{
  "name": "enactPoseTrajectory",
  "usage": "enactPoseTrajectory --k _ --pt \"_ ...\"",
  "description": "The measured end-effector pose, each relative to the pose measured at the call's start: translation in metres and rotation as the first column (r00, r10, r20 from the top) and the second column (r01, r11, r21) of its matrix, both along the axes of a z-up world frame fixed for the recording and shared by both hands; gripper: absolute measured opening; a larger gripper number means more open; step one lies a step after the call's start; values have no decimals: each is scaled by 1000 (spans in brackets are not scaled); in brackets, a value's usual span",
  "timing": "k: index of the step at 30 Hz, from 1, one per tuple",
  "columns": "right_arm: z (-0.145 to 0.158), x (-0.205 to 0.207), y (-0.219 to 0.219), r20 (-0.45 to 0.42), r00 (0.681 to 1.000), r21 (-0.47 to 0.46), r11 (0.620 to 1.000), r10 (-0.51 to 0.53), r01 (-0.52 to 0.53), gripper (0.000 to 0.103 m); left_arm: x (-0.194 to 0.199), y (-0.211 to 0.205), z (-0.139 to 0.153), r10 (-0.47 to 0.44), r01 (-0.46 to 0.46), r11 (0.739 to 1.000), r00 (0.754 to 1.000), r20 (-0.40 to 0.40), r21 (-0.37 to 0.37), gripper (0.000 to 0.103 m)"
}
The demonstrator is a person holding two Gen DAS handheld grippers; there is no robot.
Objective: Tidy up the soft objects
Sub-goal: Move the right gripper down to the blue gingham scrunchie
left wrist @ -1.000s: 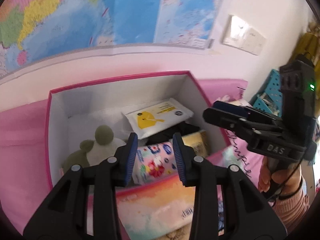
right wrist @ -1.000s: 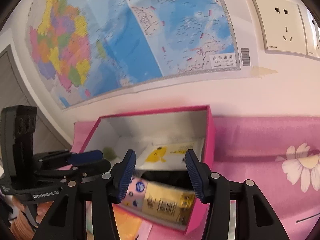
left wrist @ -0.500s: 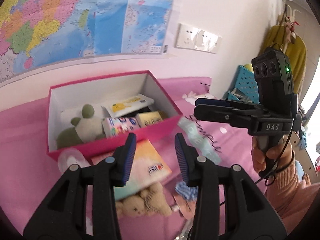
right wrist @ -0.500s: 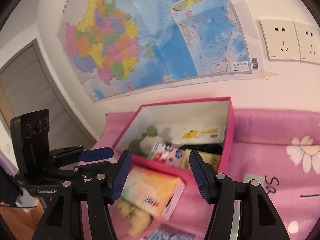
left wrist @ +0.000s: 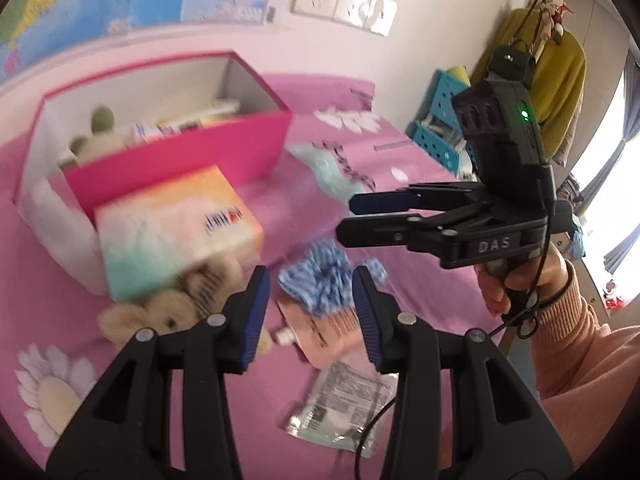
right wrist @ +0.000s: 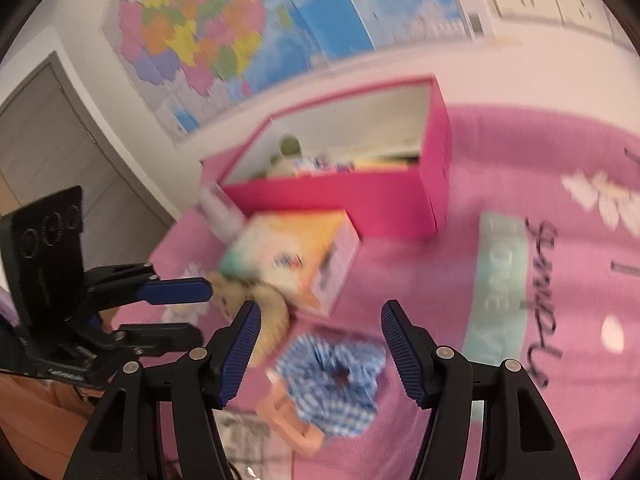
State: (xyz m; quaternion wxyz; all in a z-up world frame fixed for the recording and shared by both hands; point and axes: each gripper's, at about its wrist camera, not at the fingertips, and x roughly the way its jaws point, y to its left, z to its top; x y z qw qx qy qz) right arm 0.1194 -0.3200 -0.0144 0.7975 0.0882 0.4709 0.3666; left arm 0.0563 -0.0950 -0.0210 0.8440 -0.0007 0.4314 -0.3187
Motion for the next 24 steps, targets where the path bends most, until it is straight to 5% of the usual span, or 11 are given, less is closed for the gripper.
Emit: enactPoseTrajectory --k 9,24 --pt "-46 -2 2 -105 994 -25 1000 -8 5 64 3 -16 -28 -35 37 999 995 -89 16 45" --pt "-61 2 6 -106 994 -26 1000 -1 -1 60 27 -32 -49 -37 41 999 983 -181 23 45"
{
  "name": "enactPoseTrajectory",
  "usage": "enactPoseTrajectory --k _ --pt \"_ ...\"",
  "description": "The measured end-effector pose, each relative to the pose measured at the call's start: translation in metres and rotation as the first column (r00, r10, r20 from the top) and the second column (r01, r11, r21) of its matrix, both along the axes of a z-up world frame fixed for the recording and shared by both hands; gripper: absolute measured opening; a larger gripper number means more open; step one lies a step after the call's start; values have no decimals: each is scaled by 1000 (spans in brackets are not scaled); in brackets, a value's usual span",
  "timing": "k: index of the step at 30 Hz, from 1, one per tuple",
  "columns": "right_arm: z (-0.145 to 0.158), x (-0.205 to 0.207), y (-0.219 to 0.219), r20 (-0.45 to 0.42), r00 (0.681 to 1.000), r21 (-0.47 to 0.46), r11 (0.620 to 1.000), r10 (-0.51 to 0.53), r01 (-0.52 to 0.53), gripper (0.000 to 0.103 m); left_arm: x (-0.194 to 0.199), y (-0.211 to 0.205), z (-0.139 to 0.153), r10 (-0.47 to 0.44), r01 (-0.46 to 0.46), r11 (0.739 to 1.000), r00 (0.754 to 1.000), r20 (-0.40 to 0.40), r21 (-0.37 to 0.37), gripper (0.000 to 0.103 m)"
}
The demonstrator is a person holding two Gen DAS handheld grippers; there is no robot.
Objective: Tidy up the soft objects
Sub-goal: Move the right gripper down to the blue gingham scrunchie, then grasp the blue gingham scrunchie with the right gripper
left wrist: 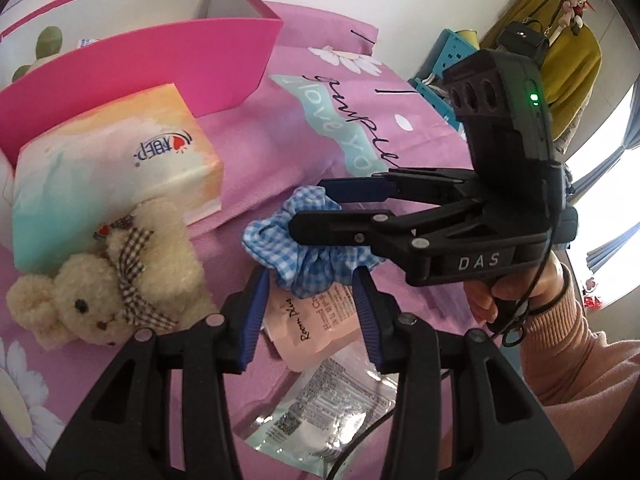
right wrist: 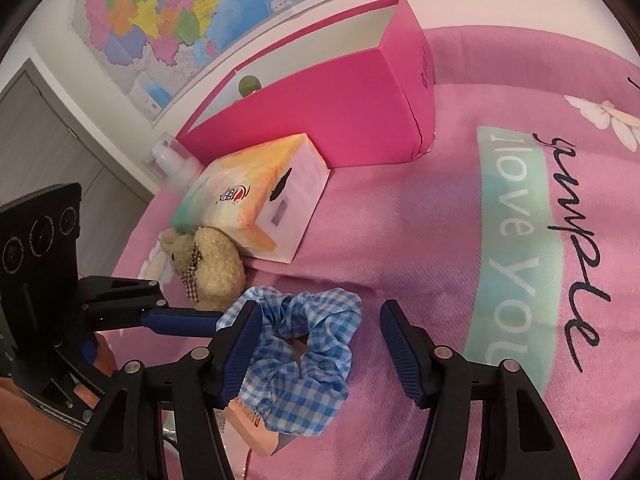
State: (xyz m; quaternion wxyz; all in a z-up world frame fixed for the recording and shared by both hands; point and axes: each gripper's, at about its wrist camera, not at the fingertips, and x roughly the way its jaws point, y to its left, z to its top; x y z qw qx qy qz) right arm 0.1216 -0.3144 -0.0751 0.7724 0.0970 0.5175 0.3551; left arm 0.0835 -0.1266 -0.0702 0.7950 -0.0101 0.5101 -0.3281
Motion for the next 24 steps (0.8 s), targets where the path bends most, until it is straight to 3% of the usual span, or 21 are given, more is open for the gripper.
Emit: enactPoseTrajectory --k 7,10,15,24 --pt "-2 -2 -1 3 1000 -5 1000 11 -11 30 8 -2 -8 21 -21 1000 999 -31 -2 45" --pt "-2 -3 -1 9 1000 -4 1000 17 -17 21 10 1 -8 27 -28 999 999 -45 -20 38" --pt "7 -9 -6 35 999 22 1000 12 -13 15 9 5 -3 32 -35 998 999 -43 -57 26" --pt "35 -18 -11 98 995 81 997 -4 -4 12 3 9 10 40 -40 996 999 2 -79 21"
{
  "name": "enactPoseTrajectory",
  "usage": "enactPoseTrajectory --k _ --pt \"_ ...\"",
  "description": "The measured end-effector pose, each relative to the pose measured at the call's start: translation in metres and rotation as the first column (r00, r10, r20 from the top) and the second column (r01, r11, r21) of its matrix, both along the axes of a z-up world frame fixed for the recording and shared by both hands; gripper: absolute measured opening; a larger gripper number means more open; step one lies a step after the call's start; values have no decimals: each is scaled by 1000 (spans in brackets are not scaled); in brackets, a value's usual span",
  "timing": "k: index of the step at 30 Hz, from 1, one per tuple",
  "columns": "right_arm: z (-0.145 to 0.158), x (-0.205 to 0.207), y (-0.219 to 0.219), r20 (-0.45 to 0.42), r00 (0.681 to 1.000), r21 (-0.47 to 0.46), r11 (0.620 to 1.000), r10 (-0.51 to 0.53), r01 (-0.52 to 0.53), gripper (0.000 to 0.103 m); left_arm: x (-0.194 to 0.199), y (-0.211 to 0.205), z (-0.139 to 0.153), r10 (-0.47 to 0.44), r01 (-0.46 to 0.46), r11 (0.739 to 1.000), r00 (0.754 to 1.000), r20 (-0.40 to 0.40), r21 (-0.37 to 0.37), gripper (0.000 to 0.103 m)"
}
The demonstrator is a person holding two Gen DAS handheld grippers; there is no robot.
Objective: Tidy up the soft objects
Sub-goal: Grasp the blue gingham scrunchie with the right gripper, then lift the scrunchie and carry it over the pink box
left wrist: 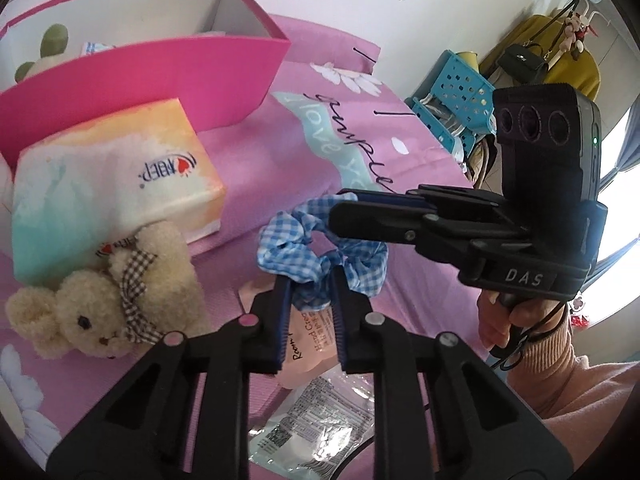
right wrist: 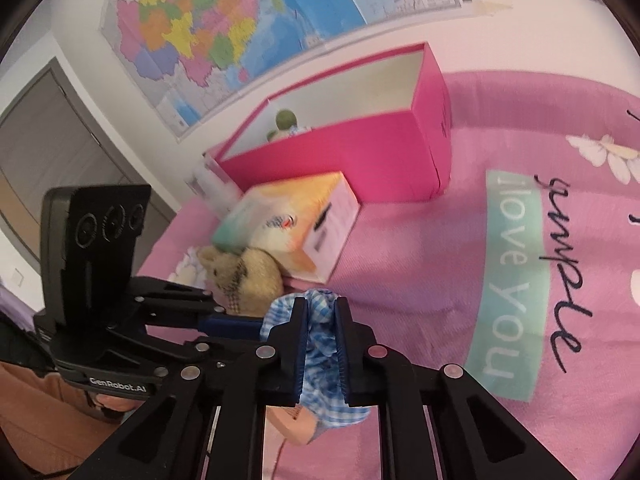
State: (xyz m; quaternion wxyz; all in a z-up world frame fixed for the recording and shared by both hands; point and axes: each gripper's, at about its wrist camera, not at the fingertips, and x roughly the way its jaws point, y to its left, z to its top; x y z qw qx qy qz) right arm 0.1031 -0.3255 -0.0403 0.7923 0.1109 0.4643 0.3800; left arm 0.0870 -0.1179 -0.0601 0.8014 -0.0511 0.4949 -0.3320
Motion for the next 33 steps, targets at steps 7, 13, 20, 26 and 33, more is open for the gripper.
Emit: enactPoseTrajectory --k 7,13,20,26,33 --pt "14 1 -1 29 1000 36 999 -4 3 11 -1 9 14 16 -16 1000 999 40 -14 21" --pt "33 2 -2 76 997 62 998 -15 10 10 1 15 35 36 -34 999 995 96 -27 21" --pt "60 18 4 143 990 85 996 -18 6 10 15 20 59 66 -64 998 984 165 -15 21" --pt "83 43 15 196 980 101 995 -15 -4 10 41 25 78 100 -102 995 971 215 -4 21" --pt "99 77 29 227 973 102 995 -30 6 10 76 24 90 135 -142 990 964 229 14 21"
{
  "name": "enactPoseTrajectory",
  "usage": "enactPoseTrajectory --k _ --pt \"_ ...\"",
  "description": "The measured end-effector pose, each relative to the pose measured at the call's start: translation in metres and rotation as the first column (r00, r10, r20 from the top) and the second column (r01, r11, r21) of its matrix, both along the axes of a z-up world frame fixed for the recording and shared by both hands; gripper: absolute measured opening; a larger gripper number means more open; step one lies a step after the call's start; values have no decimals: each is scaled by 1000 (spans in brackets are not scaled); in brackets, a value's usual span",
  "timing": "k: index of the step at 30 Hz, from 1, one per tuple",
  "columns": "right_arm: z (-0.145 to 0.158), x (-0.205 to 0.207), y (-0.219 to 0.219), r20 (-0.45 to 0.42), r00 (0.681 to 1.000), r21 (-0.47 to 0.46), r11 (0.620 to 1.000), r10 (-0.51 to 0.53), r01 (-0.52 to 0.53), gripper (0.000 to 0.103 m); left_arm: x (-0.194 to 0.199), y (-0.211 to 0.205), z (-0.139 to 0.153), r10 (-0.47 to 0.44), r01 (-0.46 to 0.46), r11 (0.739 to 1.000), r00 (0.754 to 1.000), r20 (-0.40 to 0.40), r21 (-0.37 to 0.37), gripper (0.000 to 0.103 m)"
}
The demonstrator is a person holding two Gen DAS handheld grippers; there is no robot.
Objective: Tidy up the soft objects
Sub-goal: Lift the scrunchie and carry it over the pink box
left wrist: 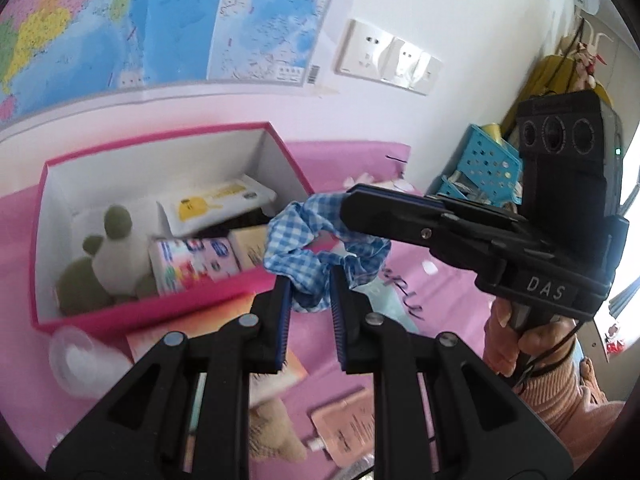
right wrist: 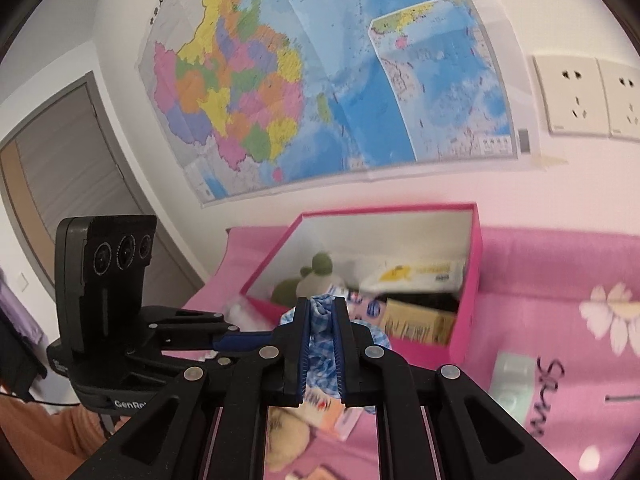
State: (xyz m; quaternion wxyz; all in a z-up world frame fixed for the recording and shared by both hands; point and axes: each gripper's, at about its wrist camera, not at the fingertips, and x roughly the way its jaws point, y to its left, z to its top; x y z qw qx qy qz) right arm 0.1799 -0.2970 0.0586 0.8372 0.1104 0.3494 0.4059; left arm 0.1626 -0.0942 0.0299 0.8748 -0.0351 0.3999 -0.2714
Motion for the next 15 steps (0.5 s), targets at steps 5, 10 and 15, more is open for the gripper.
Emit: enactPoseTrajectory --k 5,10,15 --pt "3 24 8 0 1000 -14 1000 -12 12 10 25 0 3 39 -39 999 999 -9 16 21" --pt "1 50 15 2 999 -38 999 -36 36 10 50 -2 0 71 -70 997 997 -37 29 21" --pt "-6 73 20 -10 998 -55 997 -59 59 10 72 -5 -10 106 -103 993 992 -71 53 21"
